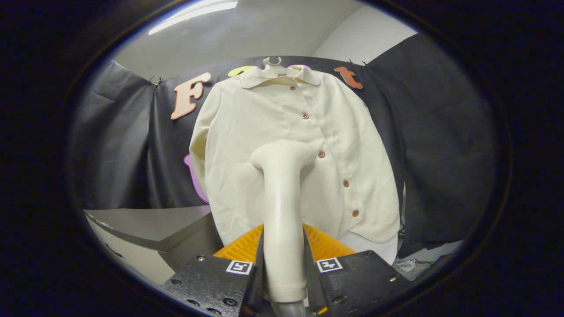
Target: Iron the clothes twice with a garment steamer, once on the left side and once on the right side.
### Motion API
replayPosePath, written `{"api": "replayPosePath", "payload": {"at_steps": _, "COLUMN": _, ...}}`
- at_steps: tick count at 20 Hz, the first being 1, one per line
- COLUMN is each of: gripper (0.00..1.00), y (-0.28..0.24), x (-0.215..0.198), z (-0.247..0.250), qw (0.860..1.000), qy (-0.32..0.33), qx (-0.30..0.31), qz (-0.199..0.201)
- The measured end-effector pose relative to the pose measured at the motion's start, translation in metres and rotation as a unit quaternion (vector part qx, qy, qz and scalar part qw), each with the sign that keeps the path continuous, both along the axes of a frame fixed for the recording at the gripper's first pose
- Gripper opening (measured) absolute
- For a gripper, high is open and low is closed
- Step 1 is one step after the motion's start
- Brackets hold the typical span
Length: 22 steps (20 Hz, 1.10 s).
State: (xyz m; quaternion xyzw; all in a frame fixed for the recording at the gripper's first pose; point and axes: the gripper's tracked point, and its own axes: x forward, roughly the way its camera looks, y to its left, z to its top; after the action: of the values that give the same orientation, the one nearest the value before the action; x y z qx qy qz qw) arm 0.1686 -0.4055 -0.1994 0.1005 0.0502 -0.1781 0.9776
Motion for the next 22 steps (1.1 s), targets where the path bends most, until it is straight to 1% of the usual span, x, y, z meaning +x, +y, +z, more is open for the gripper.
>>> {"api": "replayPosePath", "payload": {"at_steps": 6, "gripper": 0.38, "y": 0.014, "x": -0.014, "z": -0.033, "qw": 1.000, "qy": 0.007, "qx": 0.020, "qz": 0.011}}
{"api": "replayPosePath", "payload": {"at_steps": 15, "gripper": 0.38, "y": 0.022, "x": -0.043, "z": -0.077, "qw": 0.999, "qy": 0.036, "qx": 0.031, "qz": 0.026}}
{"api": "replayPosePath", "payload": {"at_steps": 22, "gripper": 0.38, "y": 0.025, "x": -0.057, "z": -0.106, "qw": 0.997, "qy": 0.046, "qx": 0.050, "qz": 0.030}}
